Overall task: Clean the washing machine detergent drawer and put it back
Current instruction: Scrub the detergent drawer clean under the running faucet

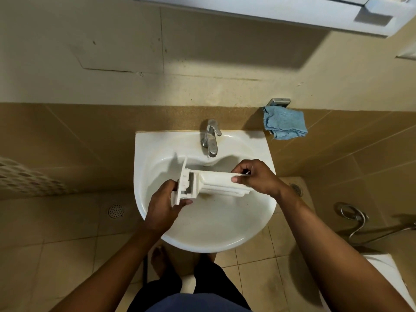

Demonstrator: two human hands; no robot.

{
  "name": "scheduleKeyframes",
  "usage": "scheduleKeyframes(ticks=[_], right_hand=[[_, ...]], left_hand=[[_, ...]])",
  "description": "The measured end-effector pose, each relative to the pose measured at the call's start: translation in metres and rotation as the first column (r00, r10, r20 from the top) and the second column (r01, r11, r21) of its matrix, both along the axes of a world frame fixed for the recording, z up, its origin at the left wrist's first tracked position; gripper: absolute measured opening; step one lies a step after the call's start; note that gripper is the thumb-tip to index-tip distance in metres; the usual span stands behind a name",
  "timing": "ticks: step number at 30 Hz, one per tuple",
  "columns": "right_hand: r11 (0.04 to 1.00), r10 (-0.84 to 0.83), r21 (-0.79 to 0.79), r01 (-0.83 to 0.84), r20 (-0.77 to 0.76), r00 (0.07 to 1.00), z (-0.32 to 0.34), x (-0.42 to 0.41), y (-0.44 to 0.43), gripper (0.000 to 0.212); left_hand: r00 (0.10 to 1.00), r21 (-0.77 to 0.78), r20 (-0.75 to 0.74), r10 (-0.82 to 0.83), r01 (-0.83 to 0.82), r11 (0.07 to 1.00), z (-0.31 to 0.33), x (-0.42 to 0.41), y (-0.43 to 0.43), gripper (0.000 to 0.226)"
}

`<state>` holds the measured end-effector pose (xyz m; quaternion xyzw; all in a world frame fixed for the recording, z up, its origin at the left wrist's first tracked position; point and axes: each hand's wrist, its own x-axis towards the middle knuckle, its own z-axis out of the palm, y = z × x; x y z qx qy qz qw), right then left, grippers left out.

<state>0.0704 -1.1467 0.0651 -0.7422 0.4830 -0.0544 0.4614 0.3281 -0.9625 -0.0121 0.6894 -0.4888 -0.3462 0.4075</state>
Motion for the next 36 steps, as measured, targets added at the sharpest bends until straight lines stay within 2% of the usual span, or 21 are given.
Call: scheduleKeyframes(ticks=[4,6,7,8,10,11,12,14,15,17,19,21,23,25,26,27,28,30,32,36], right_hand=[[0.992,-0.026,-0.122,0.027,0.012,1.000,0.003,-0.003,0.007,0.018],[0.981,-0.026,-0.190,0.028,0.010,1.000,0.005,-0.002,0.010,0.018],[0.977,-0.019,-0.213,0.019,0.001,1.000,0.006,-0.002,0.010,0.017],[0.972,-0.009,-0.237,0.006,-0.011,1.000,0.005,-0.001,0.011,0.016],[0.954,0.026,-0.298,-0.037,-0.041,0.999,0.003,0.001,0.014,0.015],[0.935,0.050,-0.348,-0.065,-0.054,0.997,0.000,0.002,0.017,0.016],[0.908,0.075,-0.408,-0.092,-0.058,0.996,-0.001,0.003,0.021,0.018],[0.844,0.122,-0.524,-0.118,-0.028,0.992,-0.003,0.005,0.032,0.022],[0.810,0.149,-0.573,-0.123,-0.001,0.989,-0.003,0.005,0.039,0.022],[0.755,0.200,-0.640,-0.140,0.020,0.980,-0.006,0.006,0.054,0.020],[0.742,0.207,-0.651,-0.160,-0.004,0.978,-0.016,0.004,0.067,0.020],[0.787,0.215,-0.584,-0.199,-0.042,0.976,-0.028,0.001,0.073,0.022],[0.871,0.224,-0.445,-0.209,-0.020,0.974,-0.032,0.000,0.071,0.021],[0.969,0.098,-0.235,-0.070,0.106,0.990,-0.027,0.007,0.065,0.014],[0.992,-0.042,-0.109,0.062,0.177,0.983,-0.023,0.014,0.059,0.010],[0.973,-0.231,0.047,0.226,0.235,0.944,-0.020,0.023,0.049,0.016],[0.897,-0.430,0.238,0.374,0.263,0.864,-0.018,0.032,0.038,0.028],[0.667,-0.704,0.543,0.510,0.237,0.669,-0.016,0.052,0.011,0.044],[0.547,-0.788,0.661,0.514,0.199,0.583,-0.018,0.067,-0.017,0.048],[0.492,-0.780,0.759,0.427,0.167,0.603,-0.024,0.093,-0.047,0.041]], left_hand=[[0.977,0.163,0.095,-0.191,0.174,0.971,0.001,0.012,-0.001,0.086],[0.969,0.217,-0.024,-0.248,0.247,0.944,0.006,0.022,0.001,0.078],[0.965,0.232,-0.168,-0.203,0.238,0.943,0.011,0.026,0.000,0.069],[0.937,0.254,-0.339,-0.086,0.179,0.951,0.016,0.029,-0.003,0.062],[0.767,0.400,-0.600,0.227,0.042,0.915,0.025,0.033,-0.017,0.048],[0.699,0.510,-0.629,0.340,0.041,0.859,0.030,0.035,-0.026,0.048],[0.684,0.599,-0.611,0.398,0.072,0.797,0.034,0.035,-0.034,0.056],[0.697,0.697,-0.573,0.432,0.137,0.704,0.038,0.033,-0.042,0.068],[0.695,0.717,-0.564,0.446,0.144,0.682,0.039,0.030,-0.045,0.065],[0.693,0.716,-0.545,0.472,0.092,0.692,0.041,0.026,-0.044,0.043],[0.743,0.690,-0.494,0.451,0.018,0.724,0.038,0.023,-0.038,0.031],[0.791,0.640,-0.446,0.420,-0.046,0.767,0.035,0.017,-0.031,0.031],[0.840,0.564,-0.376,0.393,-0.129,0.816,0.034,0.008,-0.026,0.023],[0.893,0.468,-0.266,0.364,-0.211,0.858,0.034,0.000,-0.024,0.013],[0.913,0.425,-0.208,0.352,-0.240,0.873,0.033,-0.002,-0.025,0.011],[0.928,0.391,-0.152,0.339,-0.259,0.883,0.033,-0.003,-0.026,0.011],[0.940,0.370,-0.102,0.325,-0.268,0.890,0.032,-0.004,-0.028,0.012],[0.953,0.354,-0.021,0.302,-0.276,0.894,0.032,-0.006,-0.032,0.019],[0.952,0.345,0.033,0.305,-0.297,0.890,0.033,-0.009,-0.036,0.031],[0.938,0.325,0.070,0.340,-0.344,0.881,0.033,-0.011,-0.039,0.043]])
